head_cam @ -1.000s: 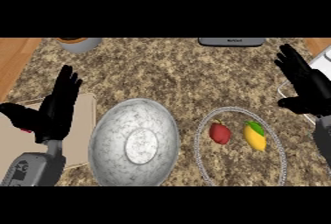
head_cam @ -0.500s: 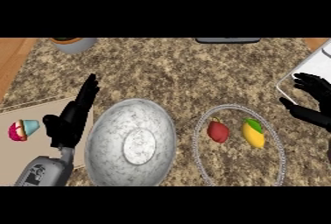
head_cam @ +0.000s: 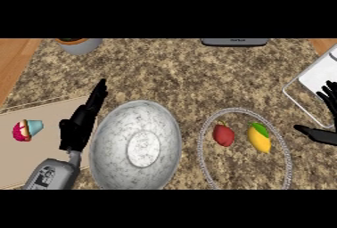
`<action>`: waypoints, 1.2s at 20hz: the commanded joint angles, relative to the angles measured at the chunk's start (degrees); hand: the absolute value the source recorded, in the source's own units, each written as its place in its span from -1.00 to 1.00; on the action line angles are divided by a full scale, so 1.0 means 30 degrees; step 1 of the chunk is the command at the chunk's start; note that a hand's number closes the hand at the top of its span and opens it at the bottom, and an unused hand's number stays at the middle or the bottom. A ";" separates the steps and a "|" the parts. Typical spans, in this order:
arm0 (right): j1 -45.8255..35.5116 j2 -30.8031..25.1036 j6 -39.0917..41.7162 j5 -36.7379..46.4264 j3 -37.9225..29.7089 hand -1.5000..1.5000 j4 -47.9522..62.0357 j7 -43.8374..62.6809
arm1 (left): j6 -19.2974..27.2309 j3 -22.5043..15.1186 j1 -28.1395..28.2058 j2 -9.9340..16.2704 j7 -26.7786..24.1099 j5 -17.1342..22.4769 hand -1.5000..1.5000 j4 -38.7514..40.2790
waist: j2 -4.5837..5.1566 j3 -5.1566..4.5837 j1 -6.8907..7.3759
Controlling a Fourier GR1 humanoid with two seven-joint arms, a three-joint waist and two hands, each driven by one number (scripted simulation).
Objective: Pick the lemon from the placemat and place it in the tiered shelf
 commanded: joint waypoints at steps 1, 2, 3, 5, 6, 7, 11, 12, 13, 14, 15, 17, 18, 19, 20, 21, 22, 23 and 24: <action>-0.0227 -0.1841 0.2398 0.1557 0.1165 -1.00 0.0917 -0.0420 | -0.0050 0.0101 0.0426 -0.0201 -0.0906 -0.0309 0.00 0.0553 | -0.0012 -0.0019 0.0122; 0.0083 -0.1691 0.2209 0.2225 0.2099 -1.00 -0.0270 0.0255 | 0.0429 -0.0170 -0.0407 -0.0889 -0.0089 -0.0429 0.00 0.0457 | -0.0067 -0.0036 -0.0068; -0.0180 -0.2369 0.1859 0.2277 0.1965 -1.00 -0.1327 0.1248 | 0.0008 0.0044 -0.0348 -0.0326 -0.0237 -0.0543 0.00 0.0565 | -0.0115 -0.0051 -0.0143; -0.0754 -0.2085 0.1508 0.2897 0.2651 -1.00 -0.2014 0.2586 | -0.0194 0.0444 -0.0574 0.0003 0.0150 -0.0540 0.00 0.0478 | -0.0110 -0.0047 -0.0063; 0.0705 -0.2625 0.1881 0.2835 0.2549 -1.00 -0.3312 0.2596 | -0.0398 0.0472 0.0354 -0.0002 0.0078 -0.0253 0.00 -0.0174 | -0.0164 -0.0051 -0.0182; -0.0362 -0.3296 0.2060 0.2773 0.2738 -1.00 -0.4085 0.4606 | 0.0744 -0.0279 0.0104 -0.0822 0.0480 -0.1155 0.00 -0.0133 | -0.0195 -0.0066 -0.0212; -0.0408 -0.4440 0.2274 0.3854 0.3742 -1.00 -0.6576 0.7506 | -0.0938 0.1016 -0.0193 -0.0011 -0.0310 0.0107 0.00 0.0758 | -0.0171 -0.0082 -0.0216; 0.0205 -0.4650 0.2598 0.4118 0.3931 -1.00 -0.7126 0.7419 | 0.0482 0.0084 -0.0811 -0.1108 0.0444 -0.1193 0.00 0.0908 | -0.0164 -0.0060 -0.0344; 0.0045 -0.4890 0.2835 0.4906 0.4910 -1.00 -0.7696 0.8164 | 0.0230 0.0360 -0.0286 -0.0843 0.0110 -0.0734 0.00 0.0153 | -0.0214 -0.0079 -0.0197; -0.0426 -0.5301 0.2904 0.5257 0.5239 -1.00 -0.8411 0.9365 | -0.0343 0.0770 -0.0522 -0.0297 0.0884 -0.0274 0.00 0.0323 | -0.0221 -0.0090 -0.0175; 0.0047 -0.6262 0.3962 0.5082 0.5225 -1.00 -0.9213 0.9739 | -0.0082 0.0159 0.0194 -0.0737 -0.0131 -0.0784 0.00 0.0129 | -0.0265 -0.0098 -0.0325; 0.0302 -0.6619 0.3621 0.6754 0.6206 -1.00 -0.9856 1.0161 | 0.0109 0.0060 0.0199 -0.0606 0.0207 -0.1144 0.00 -0.0144 | -0.0226 -0.0072 -0.0187; 0.0537 -0.6119 0.2951 0.7121 0.6766 -1.00 -1.1661 1.1581 | -0.0042 0.0455 0.0239 -0.0699 -0.0151 -0.0755 0.00 0.0231 | -0.0252 -0.0092 -0.0348; -0.0038 -0.6401 0.3248 0.7523 0.6703 -1.00 -1.1071 1.2000 | 0.0173 0.0085 0.0439 -0.1142 -0.0494 -0.1112 0.00 0.0501 | -0.0152 -0.0069 -0.0150; -0.0431 -0.6530 0.3560 0.7407 0.6770 -1.00 -1.1989 1.3533 | -0.0365 0.0922 -0.0859 -0.0621 -0.0094 -0.0746 0.00 0.1488 | -0.0132 -0.0078 -0.0296; 0.1375 -0.7049 0.3764 0.7267 0.6453 -1.00 -1.3358 1.3277 | -0.0625 0.0650 0.0122 -0.0453 0.0427 -0.0591 0.00 0.0056 | -0.0219 -0.0058 -0.0381; 0.1596 -0.6645 0.3621 0.7548 0.6239 -1.00 -1.3587 1.3587 | -0.0282 0.0564 -0.0206 -0.0704 0.0526 -0.1173 0.00 0.0045 | -0.0162 -0.0043 -0.0272; 0.2688 -0.6173 0.3078 0.7423 0.6558 -1.00 -1.5694 1.4868 | 0.0480 -0.0111 0.0403 -0.1430 0.0884 -0.1535 0.00 -0.0911 | -0.0223 -0.0047 -0.0374; 0.1002 -0.6014 0.4102 0.6993 0.6224 -1.00 -1.5696 1.6490 | -0.0411 0.0561 0.0188 -0.1117 -0.0297 -0.1226 0.00 0.0462 | -0.0138 -0.0051 -0.0198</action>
